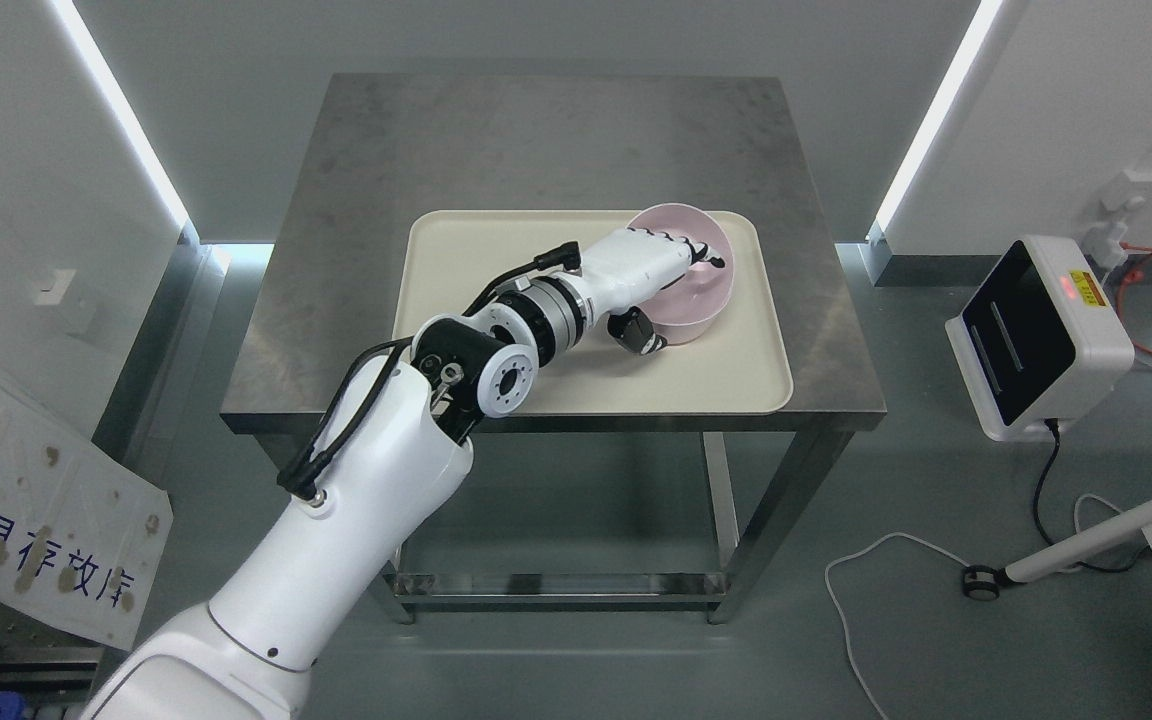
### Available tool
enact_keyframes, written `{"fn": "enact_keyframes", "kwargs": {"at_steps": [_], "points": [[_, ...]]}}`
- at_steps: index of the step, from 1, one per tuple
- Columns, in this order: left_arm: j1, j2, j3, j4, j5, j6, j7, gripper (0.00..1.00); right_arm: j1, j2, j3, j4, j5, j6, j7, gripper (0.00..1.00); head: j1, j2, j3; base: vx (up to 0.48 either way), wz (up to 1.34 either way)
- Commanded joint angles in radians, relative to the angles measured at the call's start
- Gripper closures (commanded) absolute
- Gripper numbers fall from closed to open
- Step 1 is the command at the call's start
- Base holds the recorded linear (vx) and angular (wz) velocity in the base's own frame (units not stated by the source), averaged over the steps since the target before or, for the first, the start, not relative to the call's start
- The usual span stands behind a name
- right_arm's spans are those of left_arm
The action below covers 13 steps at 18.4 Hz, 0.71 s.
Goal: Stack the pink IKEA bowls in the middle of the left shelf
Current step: 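Grasp the rim of the stacked pink bowls with the left hand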
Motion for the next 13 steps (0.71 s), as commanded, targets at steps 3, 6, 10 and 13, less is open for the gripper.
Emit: {"fn": "enact_keyframes", "kwargs": {"at_steps": [3, 6, 10, 13], "points": [[-0.001, 0.016, -0.048, 0.018, -0.006, 0.007, -0.026, 0.30, 0.029, -0.017, -0.011, -0.034, 0.000, -0.003, 0.000, 0.00, 0.0000, 0.000, 0.000, 0.000, 0.00], [-0.006, 0.016, -0.050, 0.042, -0.006, 0.010, -0.026, 0.34, 0.029, -0.017, -0.011, -0.034, 0.000, -0.003, 0.000, 0.00, 0.0000, 0.000, 0.000, 0.000, 0.00], [-0.024, 0.016, -0.031, 0.050, -0.005, 0.010, -0.029, 0.51, 0.029, -0.017, -0.011, -0.034, -0.002, -0.005, 0.000, 0.00, 0.0000, 0.000, 0.000, 0.000, 0.00], [-0.026, 0.016, -0.033, 0.050, -0.002, 0.010, -0.052, 0.58, 0.029, -0.017, -0.011, -0.034, 0.000, -0.003, 0.000, 0.00, 0.0000, 0.000, 0.000, 0.000, 0.00]]}}
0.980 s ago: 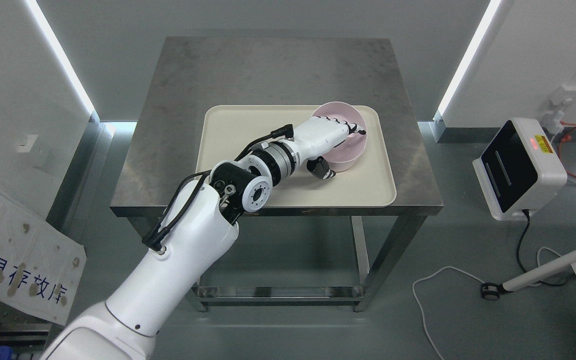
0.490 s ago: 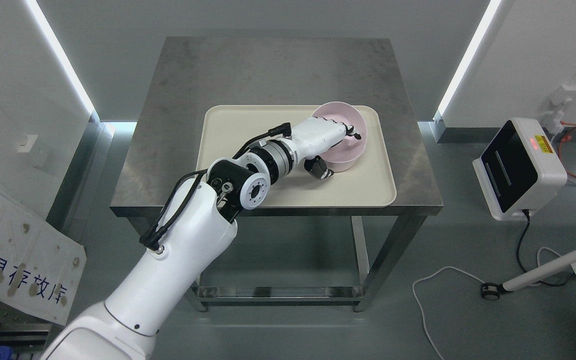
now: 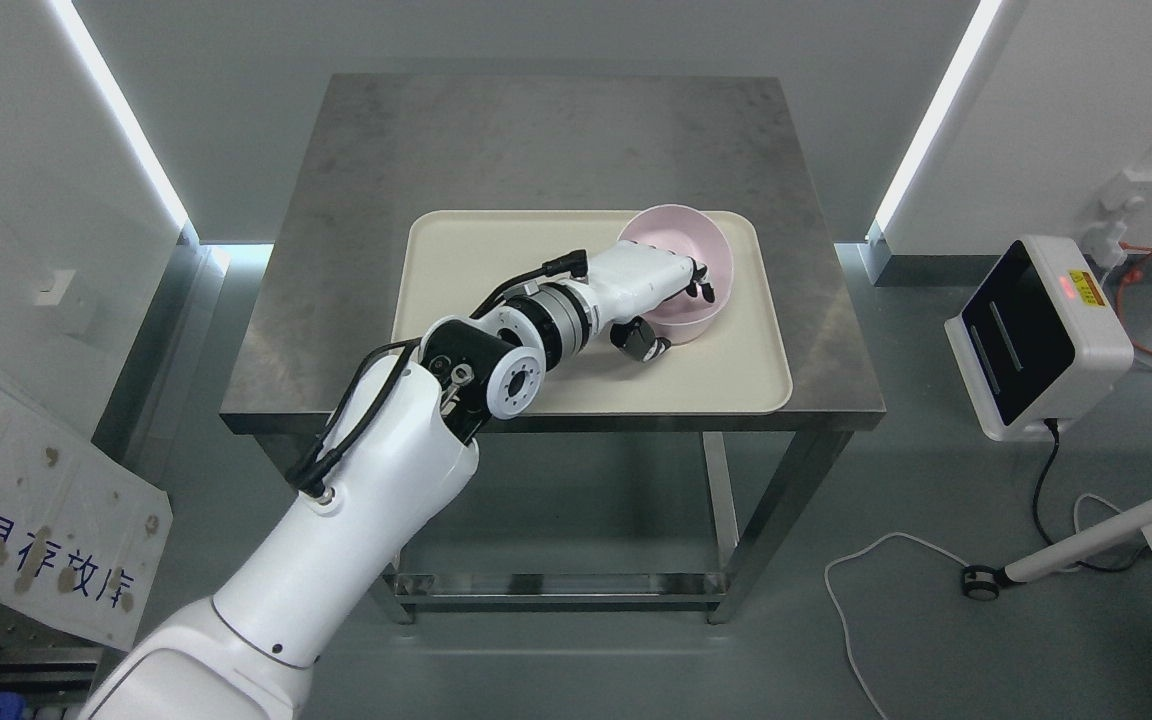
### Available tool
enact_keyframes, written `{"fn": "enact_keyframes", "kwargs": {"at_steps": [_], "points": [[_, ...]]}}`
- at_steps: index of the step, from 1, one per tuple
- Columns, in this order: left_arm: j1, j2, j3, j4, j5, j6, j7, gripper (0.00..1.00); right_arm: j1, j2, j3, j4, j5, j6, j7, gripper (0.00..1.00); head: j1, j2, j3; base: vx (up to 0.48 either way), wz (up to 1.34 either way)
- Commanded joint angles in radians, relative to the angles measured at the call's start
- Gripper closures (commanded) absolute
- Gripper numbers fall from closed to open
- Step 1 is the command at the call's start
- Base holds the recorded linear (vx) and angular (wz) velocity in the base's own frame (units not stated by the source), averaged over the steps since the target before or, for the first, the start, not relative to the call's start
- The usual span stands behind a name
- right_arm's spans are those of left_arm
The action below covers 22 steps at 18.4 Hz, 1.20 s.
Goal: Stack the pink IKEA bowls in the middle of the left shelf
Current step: 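Grasp the rim of the stacked pink bowls with the left hand, then lift the stacked bowls off the tray with the left hand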
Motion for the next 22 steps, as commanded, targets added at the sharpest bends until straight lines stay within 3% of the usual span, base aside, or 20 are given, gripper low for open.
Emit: {"fn": "enact_keyframes", "kwargs": {"at_steps": [1, 4, 6, 13, 22], "points": [[-0.008, 0.017, -0.012, 0.024, 0.003, 0.001, -0.020, 0.58, 0.029, -0.017, -0.011, -0.034, -0.045, 0.001, 0.000, 0.00, 0.0000, 0.000, 0.000, 0.000, 0.00], [-0.008, 0.017, -0.025, 0.027, 0.001, 0.000, -0.020, 0.60, 0.029, -0.017, -0.011, -0.034, -0.045, -0.001, 0.000, 0.00, 0.0000, 0.000, 0.000, 0.000, 0.00], [-0.005, 0.017, -0.011, 0.030, 0.014, -0.011, -0.022, 0.78, 0.029, -0.017, -0.011, -0.034, -0.045, -0.001, 0.000, 0.00, 0.0000, 0.000, 0.000, 0.000, 0.00], [0.000, 0.017, 0.012, 0.028, 0.050, -0.029, -0.022, 0.99, 0.029, -0.017, -0.012, -0.034, -0.045, -0.001, 0.000, 0.00, 0.0000, 0.000, 0.000, 0.000, 0.00], [-0.010, 0.017, 0.142, -0.022, 0.095, -0.075, -0.019, 1.00, 0.029, -0.017, -0.011, -0.034, -0.045, -0.001, 0.000, 0.00, 0.0000, 0.000, 0.000, 0.000, 0.00]]}}
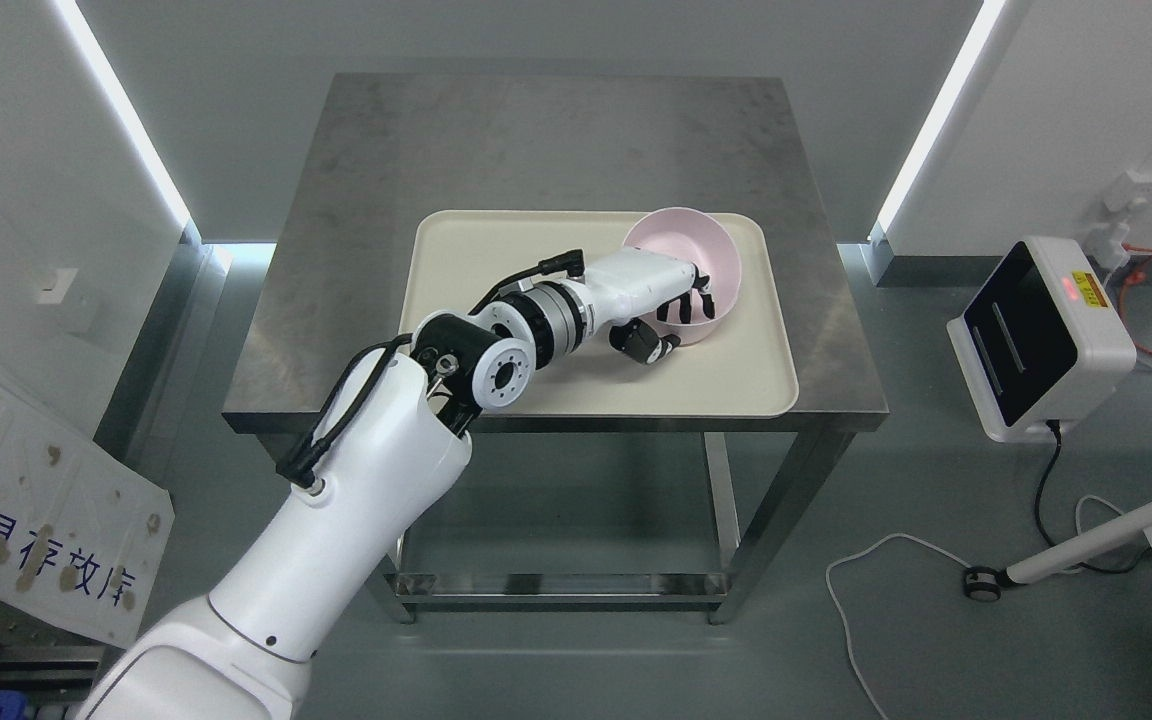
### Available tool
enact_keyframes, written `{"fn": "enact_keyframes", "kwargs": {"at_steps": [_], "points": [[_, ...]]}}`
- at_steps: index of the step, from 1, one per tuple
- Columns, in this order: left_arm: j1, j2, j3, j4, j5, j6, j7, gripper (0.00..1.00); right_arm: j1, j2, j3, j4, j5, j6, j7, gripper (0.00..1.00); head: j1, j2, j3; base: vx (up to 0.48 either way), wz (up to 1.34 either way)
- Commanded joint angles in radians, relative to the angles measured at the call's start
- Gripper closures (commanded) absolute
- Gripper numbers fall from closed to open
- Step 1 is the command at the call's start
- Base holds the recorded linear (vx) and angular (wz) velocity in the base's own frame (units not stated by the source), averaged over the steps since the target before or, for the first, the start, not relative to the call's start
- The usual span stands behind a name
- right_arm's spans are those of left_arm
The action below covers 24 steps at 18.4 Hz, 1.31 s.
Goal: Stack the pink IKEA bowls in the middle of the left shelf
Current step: 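Lift the stacked bowls off the tray with the left hand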
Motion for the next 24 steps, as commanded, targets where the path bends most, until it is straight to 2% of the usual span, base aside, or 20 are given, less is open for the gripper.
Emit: {"fn": "enact_keyframes", "kwargs": {"at_steps": [1, 12, 17, 20, 22, 24], "points": [[-0.017, 0.017, 0.125, -0.046, 0.028, -0.036, 0.009, 1.00, 0.029, -0.017, -0.011, -0.034, -0.016, 0.005, 0.000, 0.00, 0.0000, 0.000, 0.000, 0.000, 0.00], [-0.051, 0.017, 0.286, -0.098, 0.048, -0.111, -0.008, 1.00, 0.029, -0.017, -0.011, -0.034, -0.016, 0.005, 0.000, 0.00, 0.0000, 0.000, 0.000, 0.000, 0.00], [0.035, 0.017, 0.490, -0.228, 0.048, -0.240, -0.097, 1.00, 0.029, -0.017, -0.011, -0.034, -0.018, 0.006, 0.000, 0.00, 0.0000, 0.000, 0.000, -0.004, 0.00], [0.121, 0.024, 0.527, -0.322, 0.048, -0.329, -0.105, 1.00, 0.029, -0.017, -0.011, -0.034, -0.016, 0.005, 0.000, 0.00, 0.0000, 0.000, 0.000, -0.048, -0.02], [0.161, 0.060, 0.573, -0.340, 0.051, -0.399, -0.106, 0.99, 0.029, -0.017, -0.011, -0.034, -0.016, 0.006, 0.000, 0.00, 0.0000, 0.000, 0.000, -0.124, -0.05], [0.181, 0.061, 0.659, -0.350, 0.086, -0.481, -0.155, 0.99, 0.029, -0.017, -0.012, -0.034, -0.016, 0.005, 0.000, 0.00, 0.0000, 0.000, 0.000, -0.149, -0.07]]}}
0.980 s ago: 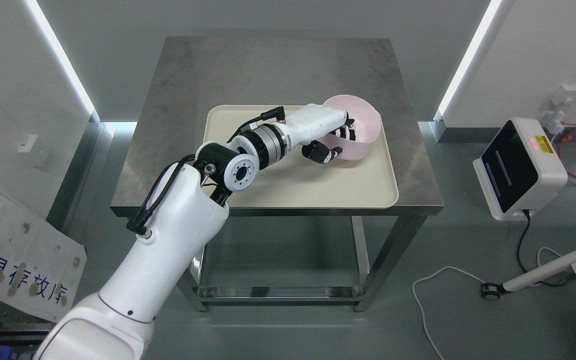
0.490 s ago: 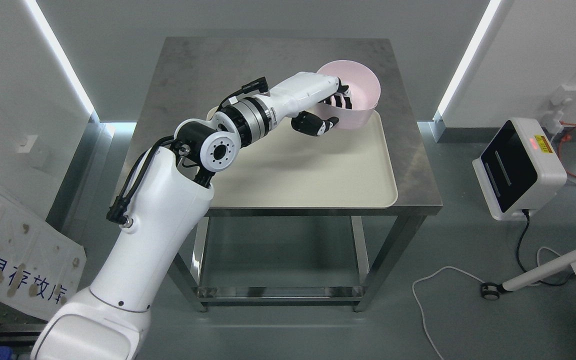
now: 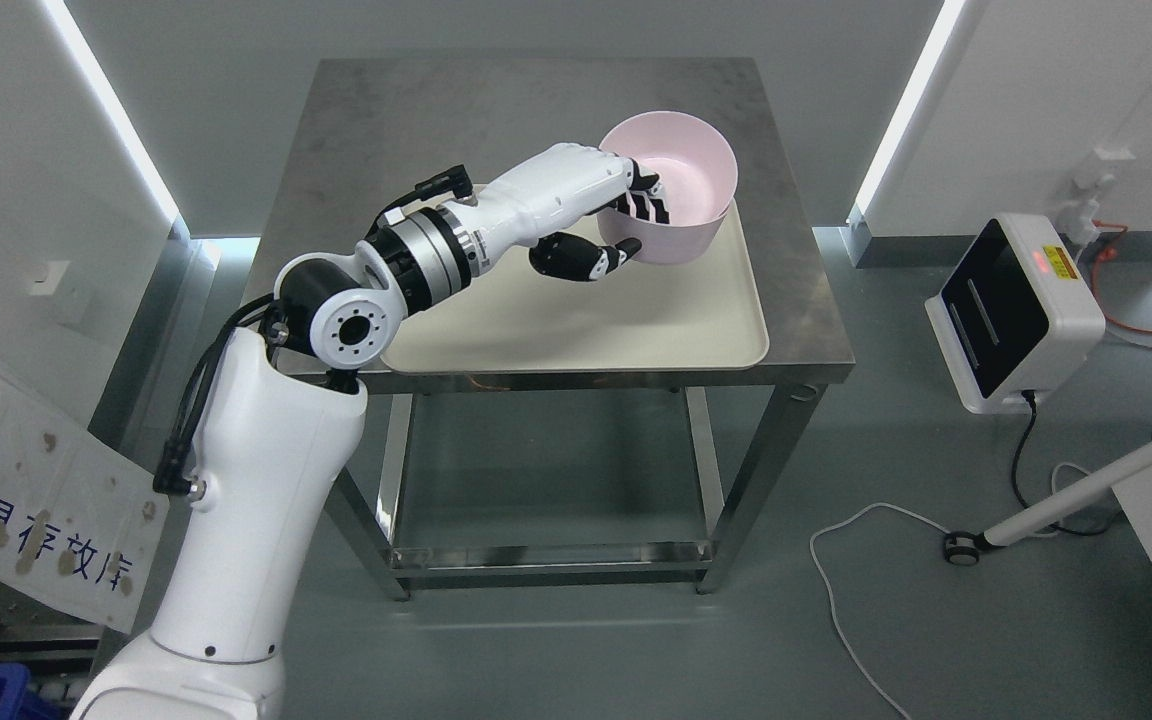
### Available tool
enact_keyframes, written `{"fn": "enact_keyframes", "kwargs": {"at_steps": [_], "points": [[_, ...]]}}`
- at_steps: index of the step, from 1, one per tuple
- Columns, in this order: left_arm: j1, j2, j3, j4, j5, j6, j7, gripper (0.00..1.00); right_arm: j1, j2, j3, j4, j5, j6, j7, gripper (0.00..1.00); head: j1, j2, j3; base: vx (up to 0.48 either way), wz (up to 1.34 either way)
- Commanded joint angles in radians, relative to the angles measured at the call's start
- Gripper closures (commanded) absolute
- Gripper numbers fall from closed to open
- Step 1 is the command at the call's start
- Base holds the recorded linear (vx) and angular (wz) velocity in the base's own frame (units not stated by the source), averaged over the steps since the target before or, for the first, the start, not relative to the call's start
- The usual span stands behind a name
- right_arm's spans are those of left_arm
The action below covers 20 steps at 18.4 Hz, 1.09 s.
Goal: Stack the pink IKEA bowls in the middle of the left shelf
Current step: 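Lift the stacked bowls off the tray with the left hand, then carry the stacked bowls to the blue bin shelf while turning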
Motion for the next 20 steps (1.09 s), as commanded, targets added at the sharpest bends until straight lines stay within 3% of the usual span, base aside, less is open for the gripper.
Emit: {"fn": "enact_keyframes", "kwargs": {"at_steps": [1, 4, 9, 20], "points": [[0.105, 0.050, 0.315, -0.155, 0.065, -0.134, -0.089, 0.99, 0.029, -0.017, -0.011, -0.034, 0.000, -0.001, 0.000, 0.00, 0.0000, 0.000, 0.000, -0.232, -0.15], [0.157, 0.056, 0.423, -0.157, 0.108, -0.217, -0.155, 0.99, 0.029, -0.017, -0.011, -0.034, 0.000, -0.001, 0.000, 0.00, 0.0000, 0.000, 0.000, -0.231, -0.20], [0.285, 0.059, 0.475, -0.158, 0.139, -0.344, -0.169, 0.99, 0.029, -0.017, -0.012, -0.034, 0.000, 0.000, 0.000, 0.00, 0.0000, 0.001, 0.000, -0.224, -0.19], [0.297, 0.083, 0.521, -0.166, 0.176, -0.369, -0.172, 0.99, 0.029, -0.017, -0.011, -0.034, 0.000, 0.000, 0.000, 0.00, 0.0000, 0.001, 0.000, -0.233, 0.27]]}}
